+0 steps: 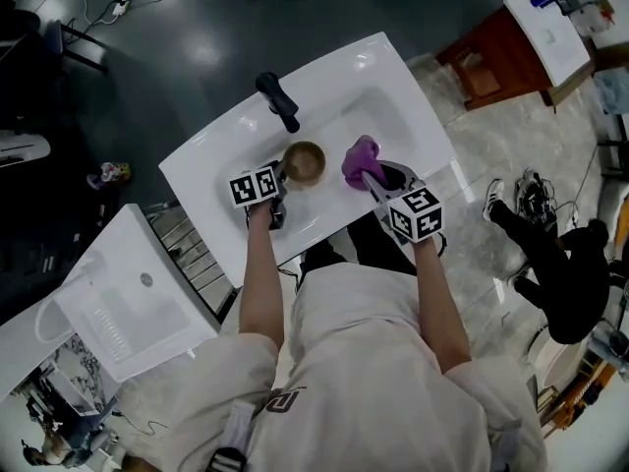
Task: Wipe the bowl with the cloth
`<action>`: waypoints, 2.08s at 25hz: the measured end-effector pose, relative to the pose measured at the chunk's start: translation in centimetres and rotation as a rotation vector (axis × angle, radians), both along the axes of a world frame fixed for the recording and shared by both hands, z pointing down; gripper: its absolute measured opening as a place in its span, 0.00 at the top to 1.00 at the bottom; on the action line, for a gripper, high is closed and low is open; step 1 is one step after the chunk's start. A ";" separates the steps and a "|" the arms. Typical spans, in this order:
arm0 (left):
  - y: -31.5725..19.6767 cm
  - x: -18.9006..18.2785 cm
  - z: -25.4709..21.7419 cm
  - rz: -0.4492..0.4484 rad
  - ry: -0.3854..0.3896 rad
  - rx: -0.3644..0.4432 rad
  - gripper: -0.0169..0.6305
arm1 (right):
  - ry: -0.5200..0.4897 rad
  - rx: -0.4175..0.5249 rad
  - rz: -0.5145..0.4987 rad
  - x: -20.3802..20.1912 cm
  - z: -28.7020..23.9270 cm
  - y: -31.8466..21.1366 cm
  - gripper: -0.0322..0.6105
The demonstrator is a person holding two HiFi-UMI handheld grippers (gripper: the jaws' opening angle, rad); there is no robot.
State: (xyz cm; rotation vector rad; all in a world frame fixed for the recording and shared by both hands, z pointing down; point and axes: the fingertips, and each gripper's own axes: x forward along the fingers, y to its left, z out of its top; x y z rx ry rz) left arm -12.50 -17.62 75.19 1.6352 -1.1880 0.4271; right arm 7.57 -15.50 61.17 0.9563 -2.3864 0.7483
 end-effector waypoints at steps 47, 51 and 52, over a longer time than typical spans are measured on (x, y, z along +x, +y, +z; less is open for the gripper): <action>1.8 -1.3 -15.2 0.123 -0.419 0.454 0.94 | 0.131 0.234 -0.288 -18.1 -0.9 1.1 0.81; 1.4 -1.6 -15.9 0.148 -0.424 0.482 0.94 | 0.163 0.256 -0.314 -19.0 -1.3 0.7 0.81; 1.3 -1.4 -16.1 0.155 -0.423 0.489 0.94 | 0.164 0.259 -0.311 -18.9 -1.5 0.5 0.81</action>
